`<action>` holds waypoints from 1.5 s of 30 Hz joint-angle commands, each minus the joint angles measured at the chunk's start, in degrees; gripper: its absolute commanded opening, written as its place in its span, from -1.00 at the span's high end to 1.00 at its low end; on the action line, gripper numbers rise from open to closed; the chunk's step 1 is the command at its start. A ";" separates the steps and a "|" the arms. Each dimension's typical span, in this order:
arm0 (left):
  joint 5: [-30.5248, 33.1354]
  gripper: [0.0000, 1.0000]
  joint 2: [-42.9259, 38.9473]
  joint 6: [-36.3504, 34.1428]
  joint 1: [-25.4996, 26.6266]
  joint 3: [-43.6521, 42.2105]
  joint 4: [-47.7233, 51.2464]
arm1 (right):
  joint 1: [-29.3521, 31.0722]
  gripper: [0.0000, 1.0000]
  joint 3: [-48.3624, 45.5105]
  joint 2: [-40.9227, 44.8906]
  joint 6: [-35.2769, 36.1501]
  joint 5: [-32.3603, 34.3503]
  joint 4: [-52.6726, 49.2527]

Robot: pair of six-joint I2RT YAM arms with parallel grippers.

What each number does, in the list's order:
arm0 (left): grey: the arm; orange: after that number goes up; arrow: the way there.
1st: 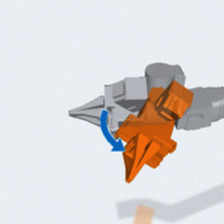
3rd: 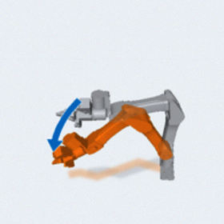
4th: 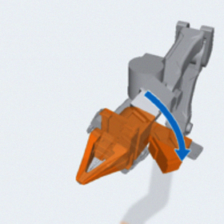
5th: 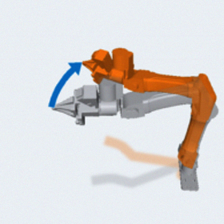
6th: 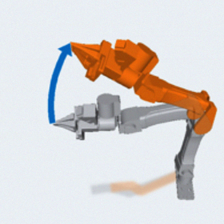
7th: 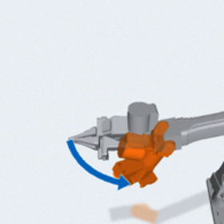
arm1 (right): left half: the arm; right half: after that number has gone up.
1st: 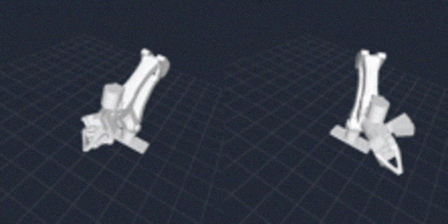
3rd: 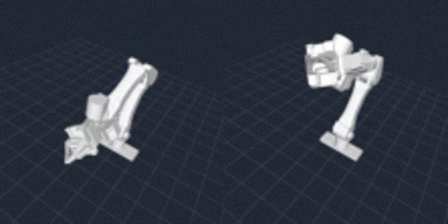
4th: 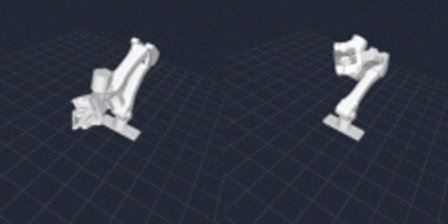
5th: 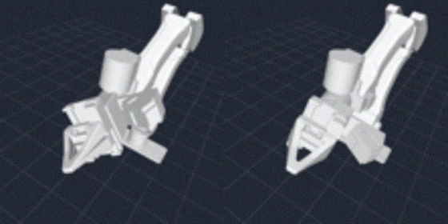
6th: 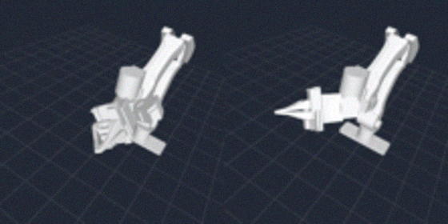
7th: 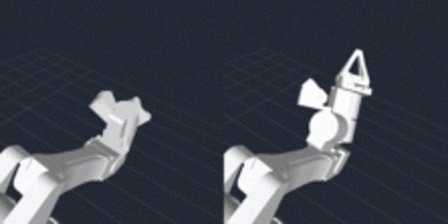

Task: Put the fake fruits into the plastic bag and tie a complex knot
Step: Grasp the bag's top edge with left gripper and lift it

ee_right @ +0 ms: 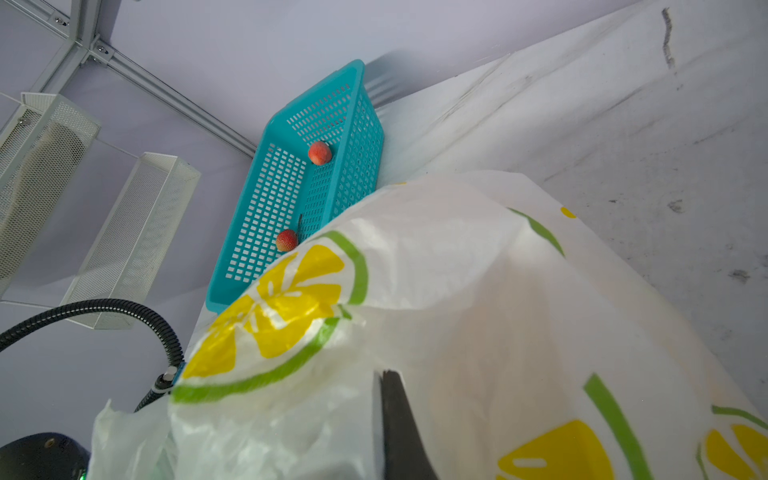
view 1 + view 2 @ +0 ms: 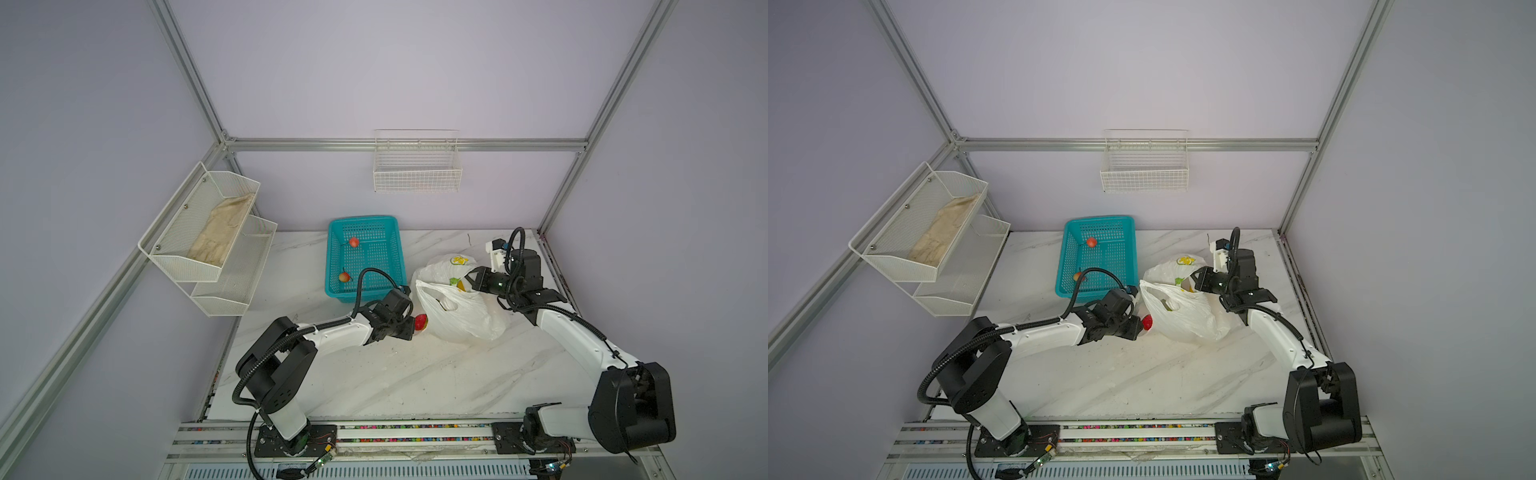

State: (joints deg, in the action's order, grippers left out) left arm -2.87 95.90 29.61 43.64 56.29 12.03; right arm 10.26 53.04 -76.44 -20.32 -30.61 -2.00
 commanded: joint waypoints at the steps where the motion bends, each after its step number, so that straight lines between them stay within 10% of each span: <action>1: -6.75 0.73 -5.39 -0.67 0.15 -1.36 -7.87 | -0.18 0.87 1.72 1.38 0.31 0.55 0.86; 12: -29.20 0.92 -20.55 -3.11 4.35 -1.14 -21.52 | -0.14 0.87 9.10 -0.33 -2.01 0.69 -0.43; 24: -31.05 0.90 -27.12 -6.22 6.46 -4.49 -21.79 | 11.00 0.87 17.05 -8.18 -2.39 -1.22 0.48; 32: -20.55 0.86 -30.76 -7.40 7.24 -11.69 -21.53 | 19.68 0.76 24.29 -17.86 0.43 -4.29 -0.90; 45: -0.75 0.93 -37.04 -0.26 5.70 -20.08 -22.27 | 19.53 -0.32 27.83 -9.18 10.09 26.26 -15.84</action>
State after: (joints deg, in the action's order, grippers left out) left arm -8.32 61.14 27.83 50.15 38.35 -7.66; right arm 29.82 78.98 -89.89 -13.56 -13.26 -14.24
